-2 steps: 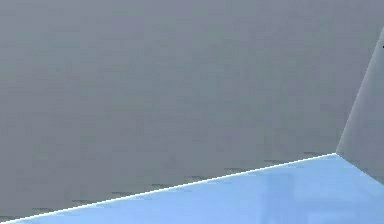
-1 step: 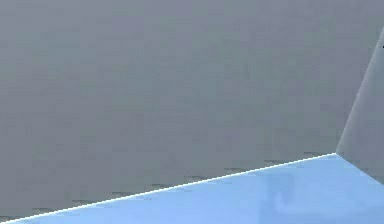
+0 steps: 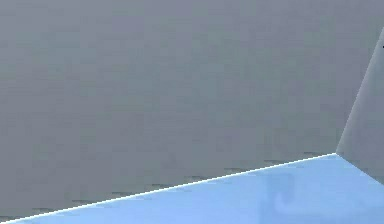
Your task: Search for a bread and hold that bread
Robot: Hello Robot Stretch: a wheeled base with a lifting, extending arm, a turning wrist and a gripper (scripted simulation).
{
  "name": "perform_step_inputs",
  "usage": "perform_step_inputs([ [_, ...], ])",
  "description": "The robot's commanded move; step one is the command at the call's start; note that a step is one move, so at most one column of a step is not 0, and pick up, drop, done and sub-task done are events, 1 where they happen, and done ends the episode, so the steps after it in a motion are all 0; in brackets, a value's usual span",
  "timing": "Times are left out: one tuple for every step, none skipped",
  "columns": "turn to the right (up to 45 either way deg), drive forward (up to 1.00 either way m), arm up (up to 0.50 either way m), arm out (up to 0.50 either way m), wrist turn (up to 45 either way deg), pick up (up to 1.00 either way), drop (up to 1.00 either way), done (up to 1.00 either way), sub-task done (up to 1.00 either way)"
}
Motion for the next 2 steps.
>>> perform_step_inputs([
  [0.0,0.00,0.10,0.00,0.0,0.00,0.00,0.00,0.00],
  [0.0,0.00,0.00,0.00,0.0,0.00,0.00,1.00,0.00],
])
